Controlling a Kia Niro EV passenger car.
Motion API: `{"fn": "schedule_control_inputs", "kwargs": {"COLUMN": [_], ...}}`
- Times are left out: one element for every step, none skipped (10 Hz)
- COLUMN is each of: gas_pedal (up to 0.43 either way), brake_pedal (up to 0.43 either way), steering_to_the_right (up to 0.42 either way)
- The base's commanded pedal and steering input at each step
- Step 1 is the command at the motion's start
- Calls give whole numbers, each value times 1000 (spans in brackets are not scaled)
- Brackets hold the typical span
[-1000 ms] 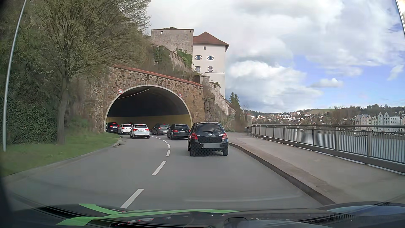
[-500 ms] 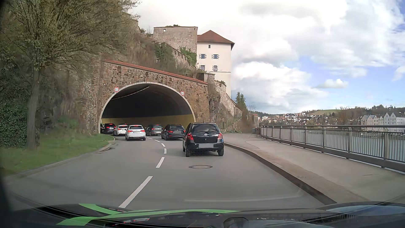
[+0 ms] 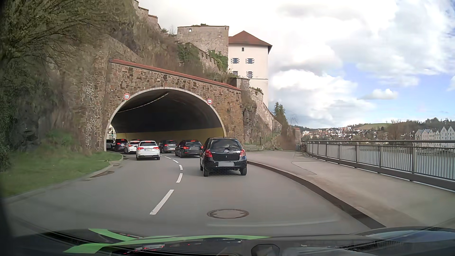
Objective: Follow the waypoints while adhering to traffic rules and regulations
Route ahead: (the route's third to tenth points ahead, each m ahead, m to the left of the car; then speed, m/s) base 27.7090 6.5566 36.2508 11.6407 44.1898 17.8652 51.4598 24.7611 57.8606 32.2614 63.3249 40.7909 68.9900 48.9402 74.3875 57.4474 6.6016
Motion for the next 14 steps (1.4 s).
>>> {"fn": "schedule_control_inputs", "kwargs": {"gas_pedal": [20, 0, 0, 0, 0, 0, 0, 0, 0, 0, 0, 0, 0, 0], "brake_pedal": [0, 0, 0, 0, 0, 0, 0, 0, 0, 0, 0, 0, 0, 0], "steering_to_the_right": [-48, -48, -50, -51, -54, -56, -57, -59, -61, -64, -67, -69, -70, -71]}}
